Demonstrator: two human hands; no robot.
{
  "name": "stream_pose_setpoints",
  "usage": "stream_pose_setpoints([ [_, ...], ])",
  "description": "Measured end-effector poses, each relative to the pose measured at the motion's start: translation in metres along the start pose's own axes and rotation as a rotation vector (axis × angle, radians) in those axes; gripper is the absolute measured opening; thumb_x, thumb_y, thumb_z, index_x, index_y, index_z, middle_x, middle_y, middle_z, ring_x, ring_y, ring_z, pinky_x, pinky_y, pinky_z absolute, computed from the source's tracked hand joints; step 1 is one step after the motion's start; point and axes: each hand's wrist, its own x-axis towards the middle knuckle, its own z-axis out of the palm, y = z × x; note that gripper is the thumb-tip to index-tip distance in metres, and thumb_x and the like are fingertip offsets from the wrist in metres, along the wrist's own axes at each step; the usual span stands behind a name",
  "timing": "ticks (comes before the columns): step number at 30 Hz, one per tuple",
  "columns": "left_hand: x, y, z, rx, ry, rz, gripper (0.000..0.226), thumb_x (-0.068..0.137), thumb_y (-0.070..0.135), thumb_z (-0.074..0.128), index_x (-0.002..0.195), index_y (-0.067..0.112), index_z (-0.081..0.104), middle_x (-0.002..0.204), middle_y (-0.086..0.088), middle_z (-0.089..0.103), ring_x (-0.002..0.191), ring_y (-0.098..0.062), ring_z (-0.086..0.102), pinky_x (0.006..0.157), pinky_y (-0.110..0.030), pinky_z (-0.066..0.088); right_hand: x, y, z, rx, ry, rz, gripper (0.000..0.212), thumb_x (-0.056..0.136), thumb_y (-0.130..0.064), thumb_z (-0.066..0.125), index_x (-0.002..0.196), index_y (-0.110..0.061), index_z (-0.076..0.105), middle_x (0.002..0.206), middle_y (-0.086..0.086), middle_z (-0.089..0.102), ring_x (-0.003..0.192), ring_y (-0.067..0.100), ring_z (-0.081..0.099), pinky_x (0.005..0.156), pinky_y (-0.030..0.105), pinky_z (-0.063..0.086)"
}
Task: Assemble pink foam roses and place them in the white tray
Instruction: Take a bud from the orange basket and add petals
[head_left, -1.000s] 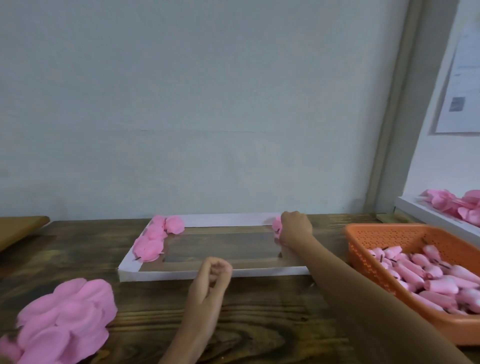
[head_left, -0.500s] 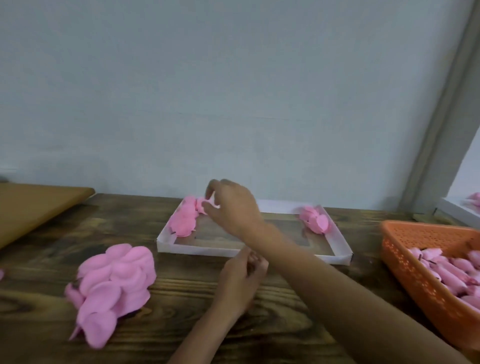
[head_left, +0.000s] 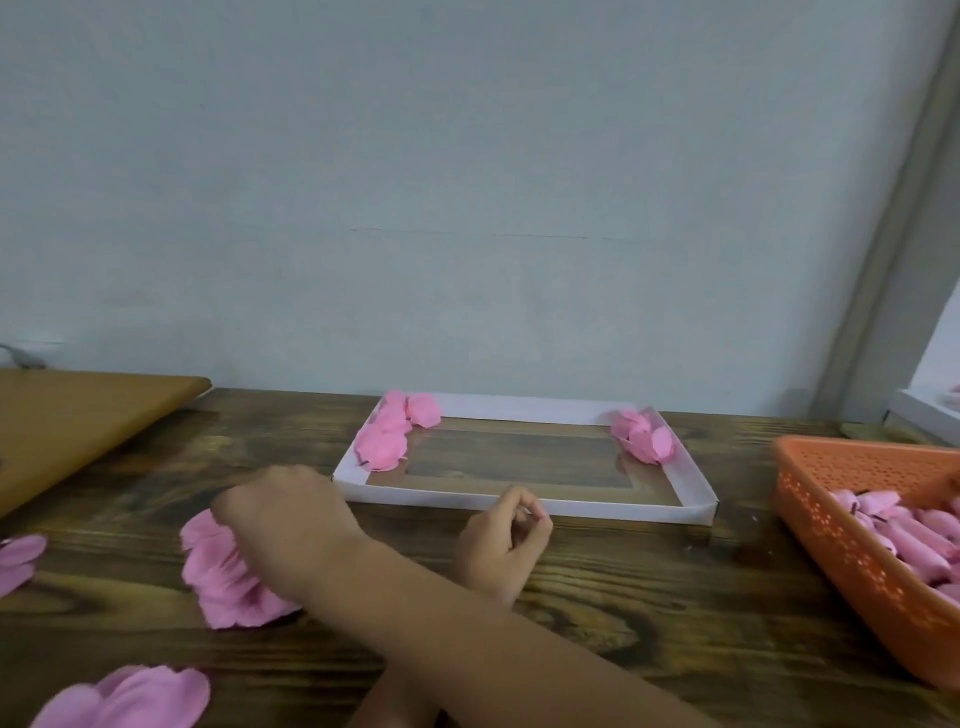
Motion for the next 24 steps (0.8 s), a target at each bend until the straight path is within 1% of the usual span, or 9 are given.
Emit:
stream_pose_setpoints([
  [2,-0.001,0.0,0.0,-0.016,-0.015,-0.009,0.013,0.104,0.021,0.059,0.1,0.01,0.062,0.087,-0.012,0.069,0.086,-0.026,0.064,0.084,-0.046,0.052,0.0,-0.003,-0.003,0.008,0.01,0.056,0.025,0.087,-0.016,0.081,0.107,-0.012,0.068,0.085,0.005,0.062,0.083,0.022,0.066,0.07,0.036,0.059],
  [7,0.0,-0.001,-0.001,-0.037,-0.048,-0.014,0.01,0.105,0.022,0.059,0.099,0.014,0.062,0.083,-0.005,0.07,0.083,-0.02,0.066,0.084,-0.041,0.054,0.0,-0.007,-0.011,-0.03,-0.027,0.137,0.023,0.089,-0.015,0.08,0.109,-0.009,0.069,0.081,0.008,0.058,0.076,0.026,0.06,0.072,0.042,0.062],
  [9,0.0,-0.002,-0.001,-0.044,-0.056,-0.015,0.01,0.105,0.022,0.059,0.1,0.015,0.062,0.082,-0.003,0.07,0.083,-0.02,0.066,0.084,-0.039,0.054,0.001,-0.008,-0.016,-0.021,-0.034,0.139,0.023,0.09,-0.015,0.08,0.109,-0.01,0.069,0.078,0.007,0.057,0.075,0.024,0.06,0.073,0.04,0.061],
  [13,0.0,-0.003,-0.002,-0.043,-0.064,-0.018,0.009,0.105,0.024,0.058,0.1,0.016,0.062,0.081,-0.001,0.069,0.082,-0.018,0.066,0.082,-0.034,0.053,0.005,-0.01,-0.024,-0.017,-0.003,0.133,0.021,0.093,-0.019,0.077,0.11,-0.01,0.068,0.07,0.004,0.047,0.073,0.021,0.059,0.063,0.034,0.051],
  [15,0.0,-0.003,-0.002,-0.041,-0.073,-0.019,0.009,0.105,0.024,0.058,0.1,0.017,0.061,0.081,-0.001,0.069,0.082,-0.017,0.066,0.082,-0.033,0.053,0.006,-0.011,-0.024,0.02,0.005,0.169,0.021,0.093,-0.023,0.077,0.107,-0.01,0.068,0.071,0.005,0.05,0.073,0.022,0.058,0.063,0.034,0.05],
  [18,0.0,-0.003,-0.002,-0.039,-0.078,-0.024,0.009,0.105,0.023,0.059,0.101,0.016,0.062,0.082,-0.002,0.069,0.079,-0.012,0.066,0.082,-0.034,0.054,0.007,-0.009,-0.023,0.124,-0.006,0.265,0.018,0.092,-0.014,0.077,0.107,-0.009,0.071,0.086,0.009,0.064,0.081,0.027,0.063,0.073,0.04,0.059],
  [20,-0.001,-0.003,-0.003,-0.041,-0.071,-0.031,0.01,0.105,0.022,0.059,0.102,0.014,0.062,0.081,-0.003,0.069,0.078,-0.012,0.066,0.083,-0.038,0.054,0.006,-0.006,-0.028,0.154,0.055,0.289,0.013,0.095,-0.009,0.071,0.108,-0.01,0.073,0.091,0.01,0.067,0.086,0.03,0.065,0.071,0.038,0.055],
  [22,-0.001,-0.003,-0.003,-0.061,-0.04,-0.037,0.007,0.104,0.02,0.061,0.102,0.013,0.062,0.081,-0.006,0.07,0.08,-0.019,0.066,0.084,-0.04,0.054,-0.001,0.0,-0.037,0.215,0.199,0.282,0.014,0.095,-0.007,0.067,0.105,-0.013,0.076,0.093,0.008,0.07,0.089,0.029,0.067,0.071,0.037,0.053],
  [24,0.001,0.0,-0.003,-0.102,0.026,-0.063,0.006,0.102,0.016,0.064,0.107,0.014,0.061,0.085,-0.01,0.071,0.08,-0.021,0.065,0.081,-0.038,0.053,-0.018,0.013,-0.052,0.452,0.366,0.332,0.015,0.092,-0.008,0.068,0.099,-0.018,0.077,0.096,0.003,0.076,0.092,0.021,0.068,0.078,0.031,0.054],
])
